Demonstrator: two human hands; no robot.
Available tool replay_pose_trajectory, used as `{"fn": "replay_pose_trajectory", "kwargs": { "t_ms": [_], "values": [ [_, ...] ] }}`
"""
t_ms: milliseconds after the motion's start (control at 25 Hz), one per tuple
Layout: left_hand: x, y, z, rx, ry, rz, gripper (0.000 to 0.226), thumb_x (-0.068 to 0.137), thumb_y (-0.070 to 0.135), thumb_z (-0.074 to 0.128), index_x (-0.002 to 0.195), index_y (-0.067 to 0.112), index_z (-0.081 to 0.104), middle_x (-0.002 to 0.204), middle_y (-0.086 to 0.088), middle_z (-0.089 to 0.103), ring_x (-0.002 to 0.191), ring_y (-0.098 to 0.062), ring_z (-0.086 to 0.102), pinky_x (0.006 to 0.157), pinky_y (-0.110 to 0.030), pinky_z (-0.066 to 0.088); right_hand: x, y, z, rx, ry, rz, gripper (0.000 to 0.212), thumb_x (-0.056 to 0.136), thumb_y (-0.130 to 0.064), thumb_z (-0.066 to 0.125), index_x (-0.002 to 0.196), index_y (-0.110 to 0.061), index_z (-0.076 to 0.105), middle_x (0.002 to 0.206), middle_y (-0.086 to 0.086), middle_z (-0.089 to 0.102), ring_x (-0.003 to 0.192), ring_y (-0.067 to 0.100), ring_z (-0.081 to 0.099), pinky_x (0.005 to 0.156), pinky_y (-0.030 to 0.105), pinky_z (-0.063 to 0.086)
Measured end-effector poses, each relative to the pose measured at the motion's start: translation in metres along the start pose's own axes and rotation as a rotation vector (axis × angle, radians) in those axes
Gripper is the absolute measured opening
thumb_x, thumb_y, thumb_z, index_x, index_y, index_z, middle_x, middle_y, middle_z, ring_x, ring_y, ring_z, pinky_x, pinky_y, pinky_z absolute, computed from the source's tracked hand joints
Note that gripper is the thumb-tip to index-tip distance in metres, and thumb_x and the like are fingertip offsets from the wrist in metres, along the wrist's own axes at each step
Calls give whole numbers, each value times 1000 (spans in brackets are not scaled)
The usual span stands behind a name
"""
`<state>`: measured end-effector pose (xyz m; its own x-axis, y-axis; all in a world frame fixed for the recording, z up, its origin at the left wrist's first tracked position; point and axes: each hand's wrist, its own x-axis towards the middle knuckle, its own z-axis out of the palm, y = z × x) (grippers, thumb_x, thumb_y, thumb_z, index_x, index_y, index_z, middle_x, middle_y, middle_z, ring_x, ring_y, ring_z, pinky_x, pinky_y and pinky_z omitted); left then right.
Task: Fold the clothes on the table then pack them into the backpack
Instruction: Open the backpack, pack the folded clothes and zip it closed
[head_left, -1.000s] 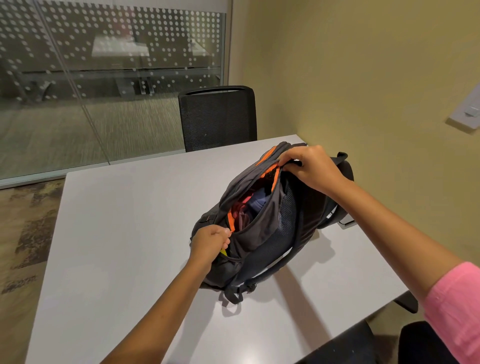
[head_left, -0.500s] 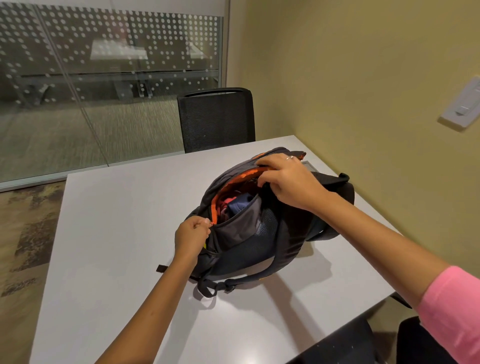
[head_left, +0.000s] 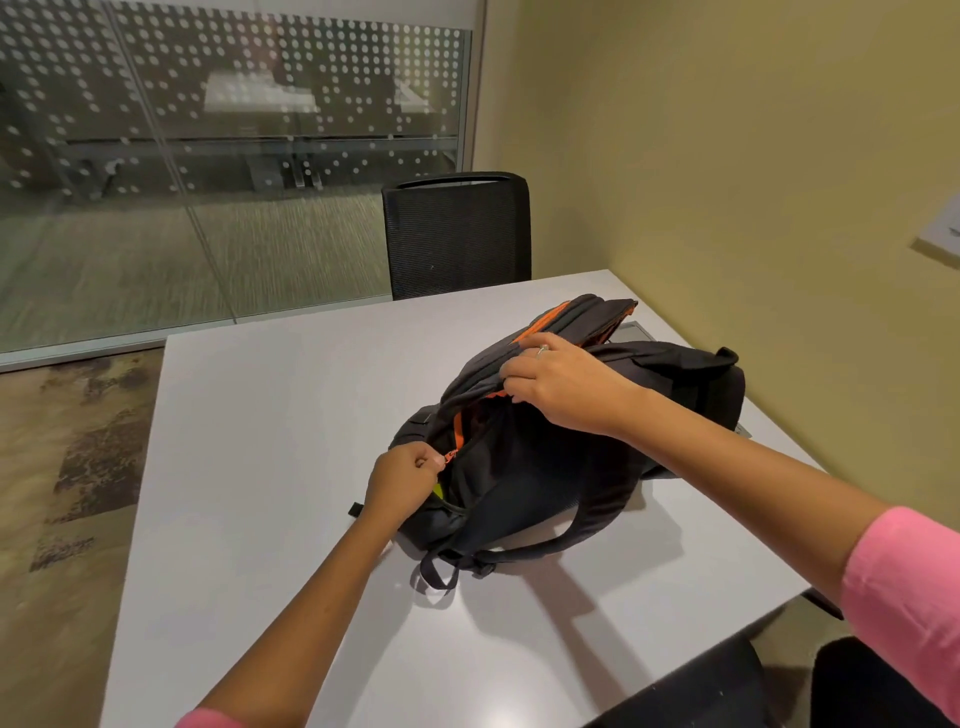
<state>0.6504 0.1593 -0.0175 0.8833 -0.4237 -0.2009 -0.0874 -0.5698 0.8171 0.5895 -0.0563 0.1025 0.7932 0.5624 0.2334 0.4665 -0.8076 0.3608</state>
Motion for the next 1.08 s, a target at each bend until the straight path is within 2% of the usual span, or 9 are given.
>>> {"fn": "replay_pose_trajectory", "kwargs": {
  "t_ms": [80,200,280,360,520,680,880,960,1080],
  "values": [
    [-3,-5,-1,35,-9,16,18,93,19,52,86,14,68,78,-2,67,77,-22,64,69,-27,49,1,-6,3,49,-8,29,10,80,-1,69,88,-6,66,86,8,66,73,28,64,82,39,53],
    [-2,-3,-3,-12,25,33,18,93,19,52,83,13,66,78,-2,66,77,-22,63,70,-30,50,-1,-12,2,124,-42,144,11,84,-2,63,93,-6,62,84,10,62,68,30,61,54,36,53],
    [1,4,-7,-34,59,68,19,94,20,52,82,13,65,78,-3,65,77,-23,63,71,-32,51,0,-8,-1,140,-21,209,3,86,-8,62,88,-7,60,84,10,60,67,30,59,48,38,51],
    [3,13,-10,-58,78,97,20,94,21,52,82,12,65,78,-4,65,77,-23,62,71,-34,52,4,-1,-6,166,26,279,12,81,-9,70,81,-8,58,81,8,58,65,29,57,46,38,49],
    [7,36,-12,-151,121,133,23,95,25,51,80,14,66,77,-4,66,77,-23,62,74,-40,52,10,3,-11,196,32,329,16,76,-3,73,84,-8,60,83,7,59,67,28,58,49,35,47],
    [8,57,-18,-197,181,225,24,96,24,51,81,12,65,75,-5,66,75,-22,62,70,-36,50,14,8,-5,202,40,395,15,80,0,68,94,-5,65,91,11,62,78,31,62,57,43,54],
    [12,72,-20,-205,161,295,23,96,23,51,81,13,64,75,-2,65,74,-19,61,69,-29,48,11,7,4,178,79,444,23,77,8,68,97,-4,70,97,13,62,83,32,62,64,40,54],
    [16,72,-20,-283,105,243,22,96,24,52,79,18,65,73,3,64,70,-13,60,72,-27,49,14,-4,8,184,122,465,23,81,1,62,101,-5,70,106,14,60,92,33,59,73,42,51],
    [18,68,-22,-390,35,185,22,96,25,54,78,21,66,70,5,63,64,-9,58,70,-27,50,18,-25,18,170,125,453,27,85,-29,59,106,-14,69,121,9,57,107,28,53,86,42,41]
  ]
}}
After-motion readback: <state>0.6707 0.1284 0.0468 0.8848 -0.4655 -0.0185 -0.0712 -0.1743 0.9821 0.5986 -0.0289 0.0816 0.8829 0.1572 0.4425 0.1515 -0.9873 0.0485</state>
